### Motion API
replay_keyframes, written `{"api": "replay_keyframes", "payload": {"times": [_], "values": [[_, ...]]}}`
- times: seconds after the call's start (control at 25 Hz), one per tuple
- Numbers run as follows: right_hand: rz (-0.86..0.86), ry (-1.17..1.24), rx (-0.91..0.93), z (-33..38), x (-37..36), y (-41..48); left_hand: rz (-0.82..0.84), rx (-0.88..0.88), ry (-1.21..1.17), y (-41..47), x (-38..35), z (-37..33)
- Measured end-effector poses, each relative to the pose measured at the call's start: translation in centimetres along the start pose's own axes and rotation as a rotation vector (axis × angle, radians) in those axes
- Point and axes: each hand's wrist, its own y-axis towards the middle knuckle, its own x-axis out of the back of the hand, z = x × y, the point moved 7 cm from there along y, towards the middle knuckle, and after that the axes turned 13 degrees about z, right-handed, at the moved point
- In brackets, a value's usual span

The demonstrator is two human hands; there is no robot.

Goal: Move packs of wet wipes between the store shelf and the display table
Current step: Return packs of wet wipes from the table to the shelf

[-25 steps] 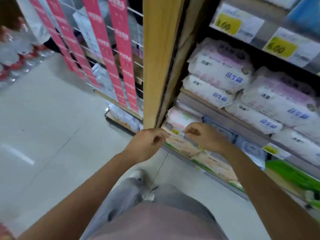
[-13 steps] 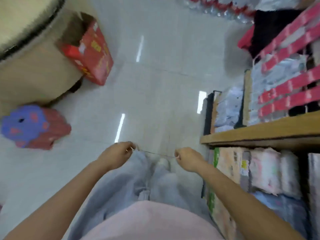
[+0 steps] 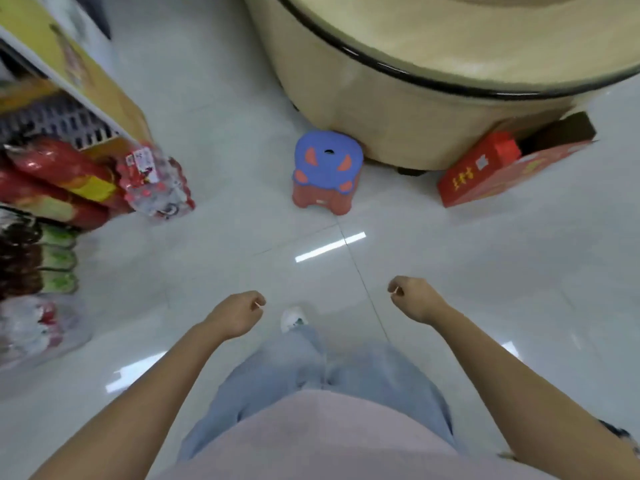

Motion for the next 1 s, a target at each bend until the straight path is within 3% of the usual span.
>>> {"api": "replay_keyframes", "payload": {"times": [0.12,0.44,0.72,0.88,1.0], "values": [[0.033,0.011,-0.046,3.4,1.0,3.1,0.002,0.039,-0.06,0.9,5.5,3.3],[0.199,0.068,-0.153,7.7,7.2,12.9,-0.148,0.006,-0.385,7.6,22.8,4.0],[0.075,-0.061,0.027,22.8,27.2,24.8,-0.199,0.301,-0.665,8.8,31.9,10.1],[-0.07,0.028,0.129,31.4,37.6,29.9,-0.144,0.324,-0.624,13.2,39.5,10.8],[-0.073,0.11,0.153,34.9,42.0,33.7,-0.133,0.272,-0.558,17.7,47.0,9.7]]}}
